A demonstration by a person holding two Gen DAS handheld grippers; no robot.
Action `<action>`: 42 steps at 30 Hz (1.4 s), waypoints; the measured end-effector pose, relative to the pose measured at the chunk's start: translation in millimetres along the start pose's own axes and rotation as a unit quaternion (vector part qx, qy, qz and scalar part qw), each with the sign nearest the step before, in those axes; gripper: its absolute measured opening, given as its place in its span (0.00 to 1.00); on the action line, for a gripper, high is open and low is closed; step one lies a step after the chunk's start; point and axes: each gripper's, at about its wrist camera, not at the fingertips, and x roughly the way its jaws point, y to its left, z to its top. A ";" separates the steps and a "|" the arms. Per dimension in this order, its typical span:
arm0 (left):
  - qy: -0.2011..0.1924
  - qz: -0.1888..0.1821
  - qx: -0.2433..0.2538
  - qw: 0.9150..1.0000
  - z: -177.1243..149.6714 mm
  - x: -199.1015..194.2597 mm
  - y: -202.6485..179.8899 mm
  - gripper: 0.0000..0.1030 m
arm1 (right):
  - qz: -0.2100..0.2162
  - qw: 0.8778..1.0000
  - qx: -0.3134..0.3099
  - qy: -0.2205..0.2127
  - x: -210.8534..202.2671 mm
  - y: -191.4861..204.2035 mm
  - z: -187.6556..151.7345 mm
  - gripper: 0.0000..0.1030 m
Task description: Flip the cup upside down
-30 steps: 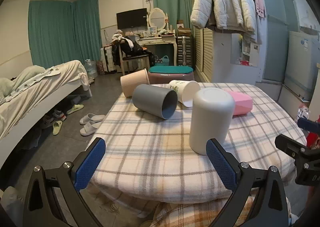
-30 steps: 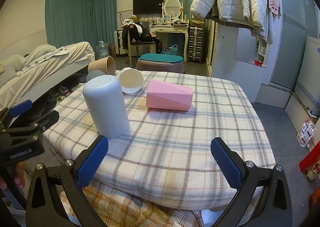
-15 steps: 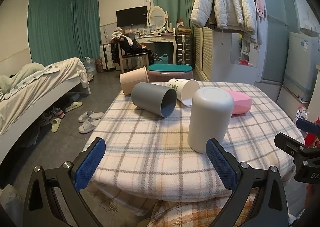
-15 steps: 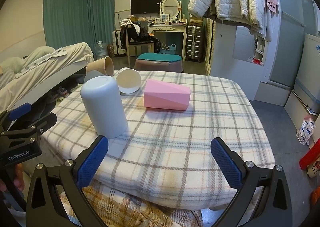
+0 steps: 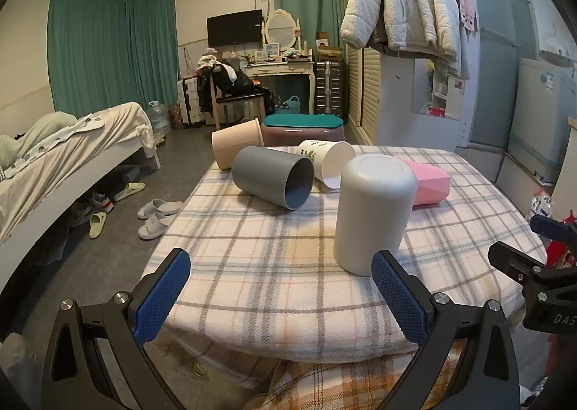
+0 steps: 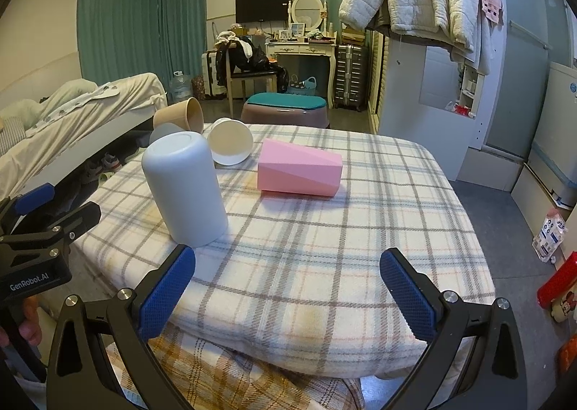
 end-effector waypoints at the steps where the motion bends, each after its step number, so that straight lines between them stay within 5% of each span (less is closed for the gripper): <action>1: 0.000 0.000 0.000 1.000 -0.1 0.1 -0.1 1.00 | 0.000 1.000 0.000 0.000 0.2 -0.1 -0.3 1.00; 42: 0.007 0.001 -0.003 1.000 -6.1 3.0 -0.6 1.00 | 0.003 1.000 -0.001 0.012 8.8 0.7 -7.5 1.00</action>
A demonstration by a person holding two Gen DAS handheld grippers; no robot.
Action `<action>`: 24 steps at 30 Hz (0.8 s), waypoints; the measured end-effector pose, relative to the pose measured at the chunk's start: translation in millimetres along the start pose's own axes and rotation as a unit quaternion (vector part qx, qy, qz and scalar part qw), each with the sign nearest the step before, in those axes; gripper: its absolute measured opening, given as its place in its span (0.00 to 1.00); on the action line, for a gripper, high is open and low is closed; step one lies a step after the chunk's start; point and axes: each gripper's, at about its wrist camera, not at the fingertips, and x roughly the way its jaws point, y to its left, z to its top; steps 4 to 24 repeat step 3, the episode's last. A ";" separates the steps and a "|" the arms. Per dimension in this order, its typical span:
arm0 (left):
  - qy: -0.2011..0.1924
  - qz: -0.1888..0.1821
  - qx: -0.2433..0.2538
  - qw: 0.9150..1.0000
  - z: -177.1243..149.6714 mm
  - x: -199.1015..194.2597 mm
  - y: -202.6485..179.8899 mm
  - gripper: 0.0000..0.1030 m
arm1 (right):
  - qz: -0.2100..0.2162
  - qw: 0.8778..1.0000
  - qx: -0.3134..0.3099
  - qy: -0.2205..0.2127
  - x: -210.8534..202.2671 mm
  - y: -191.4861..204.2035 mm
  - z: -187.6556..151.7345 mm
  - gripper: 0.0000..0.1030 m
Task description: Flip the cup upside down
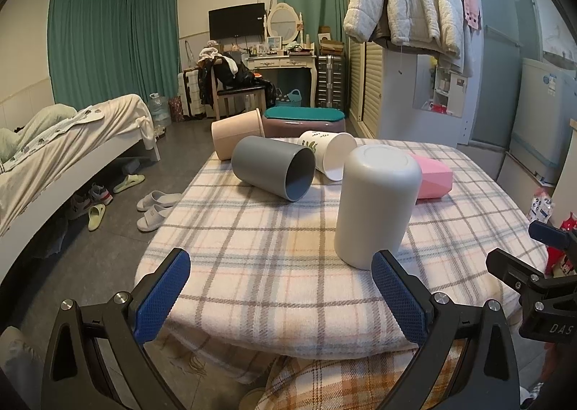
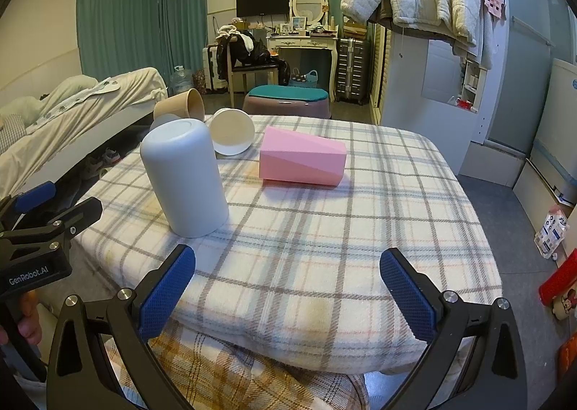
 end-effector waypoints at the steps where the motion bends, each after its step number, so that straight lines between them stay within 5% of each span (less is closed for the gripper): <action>1: 0.000 0.001 0.000 1.000 -0.9 0.4 -0.4 1.00 | 0.000 1.000 0.000 0.000 0.0 0.0 0.0 1.00; 24: 0.001 0.003 -0.001 1.000 -3.2 1.4 -1.3 1.00 | 0.000 1.000 0.000 -0.001 -0.1 -0.1 0.1 1.00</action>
